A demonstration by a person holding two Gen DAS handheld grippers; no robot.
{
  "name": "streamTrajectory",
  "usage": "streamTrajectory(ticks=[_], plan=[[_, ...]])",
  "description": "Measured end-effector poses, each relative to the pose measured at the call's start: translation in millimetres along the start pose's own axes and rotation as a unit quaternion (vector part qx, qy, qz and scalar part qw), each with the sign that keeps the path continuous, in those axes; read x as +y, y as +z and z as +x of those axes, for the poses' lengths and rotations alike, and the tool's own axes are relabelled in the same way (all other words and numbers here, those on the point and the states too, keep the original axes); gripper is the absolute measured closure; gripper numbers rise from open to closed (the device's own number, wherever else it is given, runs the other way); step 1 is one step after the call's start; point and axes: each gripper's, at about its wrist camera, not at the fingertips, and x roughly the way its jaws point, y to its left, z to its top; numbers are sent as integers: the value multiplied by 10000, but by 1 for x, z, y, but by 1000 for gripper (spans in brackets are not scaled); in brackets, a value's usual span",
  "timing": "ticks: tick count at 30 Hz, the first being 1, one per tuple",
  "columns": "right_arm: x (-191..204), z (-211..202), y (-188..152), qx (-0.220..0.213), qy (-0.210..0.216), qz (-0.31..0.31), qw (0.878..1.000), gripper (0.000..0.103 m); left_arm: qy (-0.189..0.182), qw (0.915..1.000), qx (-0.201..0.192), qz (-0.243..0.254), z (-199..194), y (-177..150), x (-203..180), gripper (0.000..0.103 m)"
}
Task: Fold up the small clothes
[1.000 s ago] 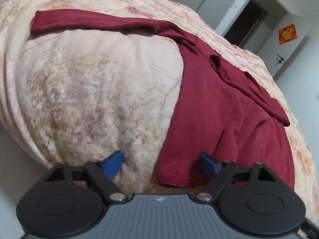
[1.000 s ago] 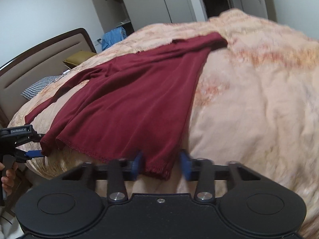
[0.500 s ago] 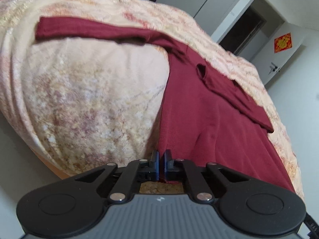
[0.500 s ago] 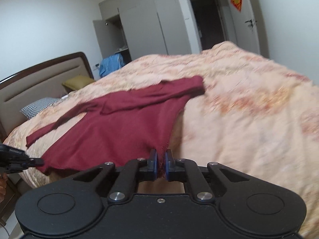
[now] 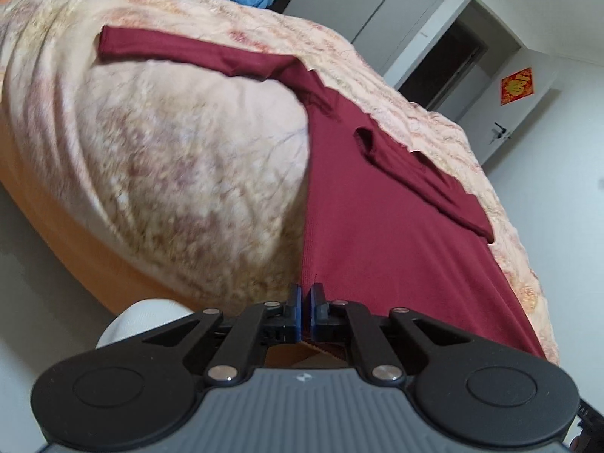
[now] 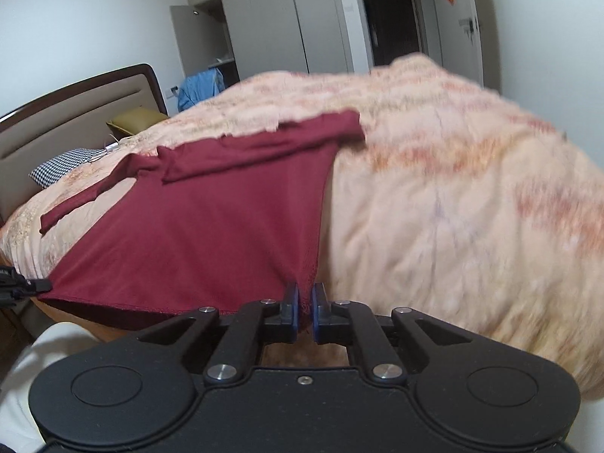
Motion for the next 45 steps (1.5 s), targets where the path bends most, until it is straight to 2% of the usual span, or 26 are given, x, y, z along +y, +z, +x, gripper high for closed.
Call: streamTrajectory(ticks=[2,4,5,6,7,8,9,10,11,13,15,16,18,19,24,27,30,32,33,34,35,36,37,39,42,45], plan=[[1,7,-2,79,-36,-40,10000,92,11,9999,63,-110,6,1,6,98],[3,12,-5,130,-93,-151,9998,80,-12,9998,119,-147,10,3,7,95],[2,15,-5,143,-101,-159,9997,78,32,9999,123,-117,12,4,7,94],[0,18,-5,155,-116,-148,9997,74,110,9999,98,-70,14,6,8,88],[-2,21,-5,175,-142,-132,9997,68,182,9998,76,-35,16,8,8,75],[-3,25,-4,189,-180,-117,9996,64,241,9997,50,-32,17,10,9,68],[-5,29,-4,189,-223,-107,9995,55,299,9995,14,-60,19,13,11,55],[-5,33,-3,171,-253,-103,9995,46,351,9993,-9,-96,21,17,13,49],[-6,37,-1,140,-265,-109,9995,42,413,9991,-40,-130,23,22,16,46],[-6,46,3,62,-267,-153,9995,28,524,9983,-177,-202,26,33,22,36],[-3,56,9,-22,-227,-203,9995,18,711,9960,-437,-327,27,47,29,16],[-1,62,12,-79,-199,-221,9995,12,818,9939,-611,-404,27,56,33,10],[5,75,19,-204,-137,-246,9994,1,947,9898,-925,-526,28,75,41,4],[8,81,23,-284,-116,-262,9992,1,988,9875,-1079,-581,30,85,46,0],[32,117,42,-511,-108,-453,9976,1,1326,9716,-1666,-1035,54,140,80,0],[43,136,51,-503,2,-559,9972,1,1586,9602,-1808,-1417,72,169,104,1],[52,150,53,-523,-36,-711,9961,1,1846,9499,-1911,-1647,85,190,125,7],[57,158,53,-487,-86,-773,9958,1,2011,9428,-1946,-1814,92,200,136,18],[57,161,52,-464,-100,-794,9957,1,2072,9402,-1945,-1878,94,203,139,29],[58,164,51,-454,-114,-819,9955,1,2161,9374,-1946,-1917,97,206,142,46],[59,165,50,-465,-132,-850,9952,1,2302,9338,-1958,-1916,99,208,144,57],[60,166,49,-481,-146,-886,9948,1,2400,9311,-1996,-1887,100,210,145,74],[61,167,48,-492,-155,-927,9944,1,2395,9302,-2081,-1844,99,212,145,90],[62,168,48,-517,-152,-996,9936,1,2414,9290,-2204,-1735,96,217,144,98],[59,167,47,-518,-121,-1006,9935,1,2502,9238,-2503,-1459,84,234,140,99],[57,167,46,-535,-100,-995,9936,1,2616,9136,-2847,-1258,65,259,141,99]])
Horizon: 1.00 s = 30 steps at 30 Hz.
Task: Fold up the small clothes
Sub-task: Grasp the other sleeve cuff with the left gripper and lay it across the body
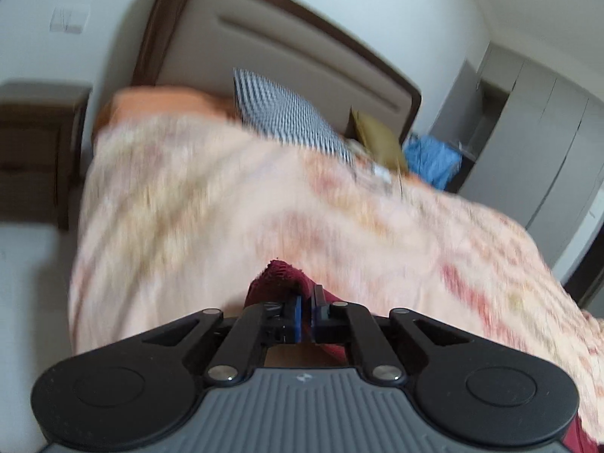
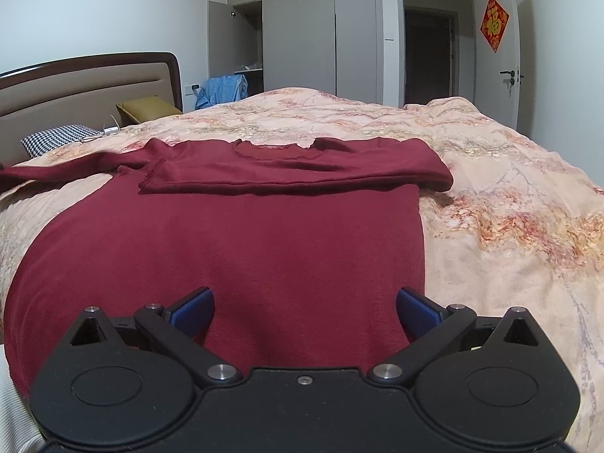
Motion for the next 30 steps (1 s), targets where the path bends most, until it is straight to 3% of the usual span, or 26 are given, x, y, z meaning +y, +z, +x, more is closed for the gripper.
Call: streamTrajectory(ticks=[5,10,16,19,24,30], plan=[[2,1,-3,-21,-25,-3,10000,0,93,9995,-213,216,7,39,0,99],[0,1,-2,-46,-3,39,10000,0,-17,9979,-162,628,9,45,-18,99],[-4,-4,-3,-127,73,139,9998,0,-526,9932,-401,960,-26,50,-58,99],[-8,-7,-3,-194,115,230,9995,1,-1004,9873,-506,1123,-53,52,-89,99],[-16,-15,-4,-296,106,367,9988,1,-1942,9671,-507,1566,-100,41,-156,99],[-37,-25,-11,-285,-3,576,9979,1,-2967,9186,-438,2575,-159,-11,-246,99]])
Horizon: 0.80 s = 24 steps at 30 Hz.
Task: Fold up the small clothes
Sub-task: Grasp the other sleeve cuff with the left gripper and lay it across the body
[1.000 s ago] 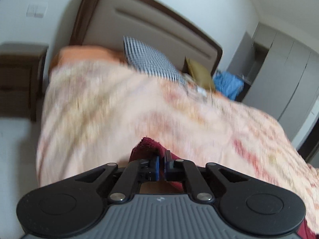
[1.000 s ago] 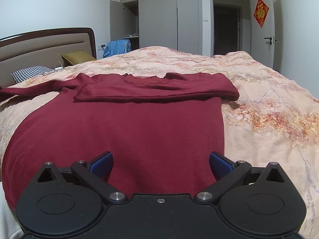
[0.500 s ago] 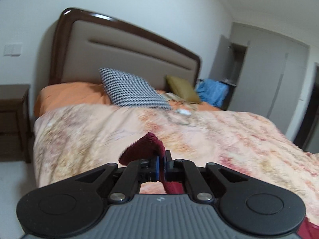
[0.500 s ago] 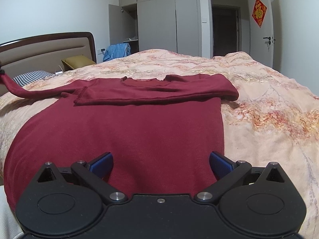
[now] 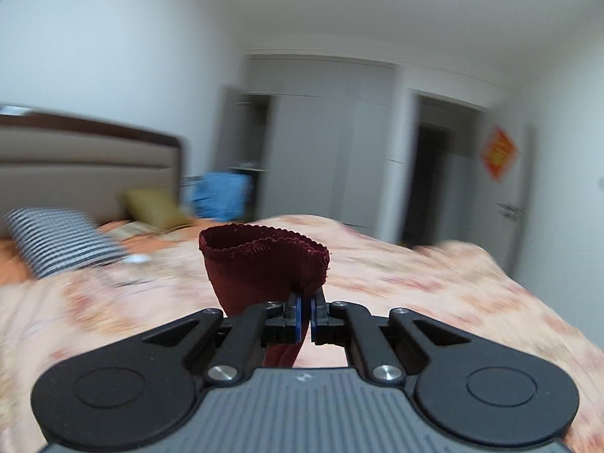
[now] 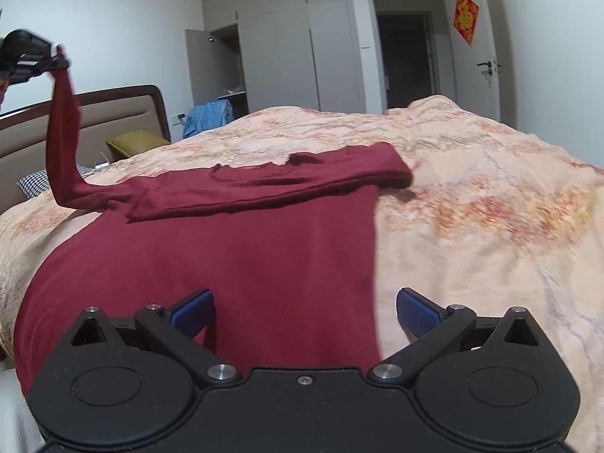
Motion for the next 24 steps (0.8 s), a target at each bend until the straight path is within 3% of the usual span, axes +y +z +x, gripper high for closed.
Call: streamTrajectory(ticks=[4,10,16,20,21,23,24], plan=[[-13,-8,-2,-10,-78,-3,10000,1,-648,9968,308,352,15,-20,-72,99],[-30,-14,-6,25,-142,68,9999,0,-1366,9850,999,344,49,-79,-153,99],[-36,-17,-10,15,-78,50,10000,0,-1647,9673,1859,521,73,-152,-179,98],[-37,-14,-11,40,-52,59,10000,0,-1767,9572,2239,501,75,-174,-181,95],[-37,-13,-11,45,-49,69,10000,0,-1804,9556,2271,524,73,-175,-179,92],[-37,-11,-11,52,-51,68,10000,0,-1866,9539,2285,551,67,-173,-174,70],[-37,-11,-10,54,-54,65,10000,0,-1866,9540,2281,544,65,-172,-172,45]])
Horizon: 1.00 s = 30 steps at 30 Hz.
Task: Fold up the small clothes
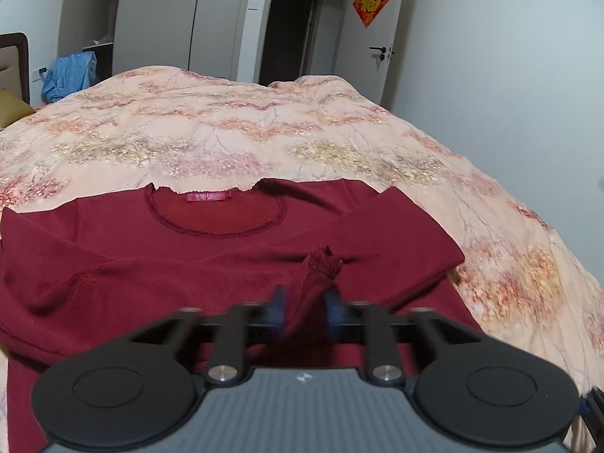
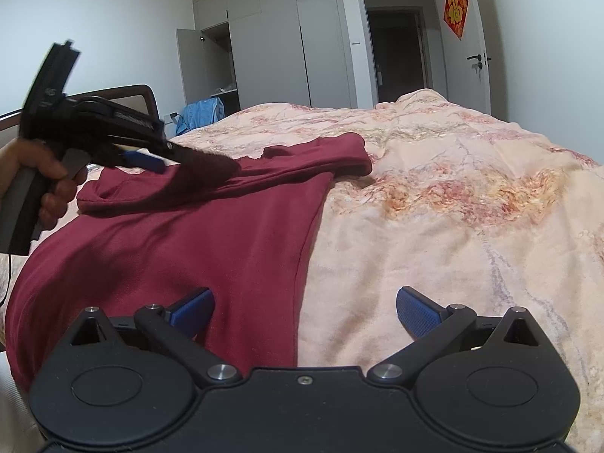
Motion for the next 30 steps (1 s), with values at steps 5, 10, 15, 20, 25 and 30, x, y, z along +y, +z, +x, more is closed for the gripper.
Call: streamTrajectory(ticks=[5,10,15,20,25,30], plan=[[2,0,1,18,-42,-6,10000,1,21,10000,-72,50,-26,-1,9,29],[7,0,5,39,-111,-87,9999,0,396,9989,-215,81,-60,-12,32,13],[16,6,20,-34,29,-397,9992,1,1277,9915,66,229,-87,-31,79,12],[30,34,59,-116,504,-669,9964,1,2052,9780,343,119,-104,-52,143,13],[62,86,115,-57,1253,-641,9900,2,2471,9677,232,441,-105,-57,181,18],[127,151,169,94,2158,-945,9718,14,2360,9667,-44,986,-84,-49,192,19]])
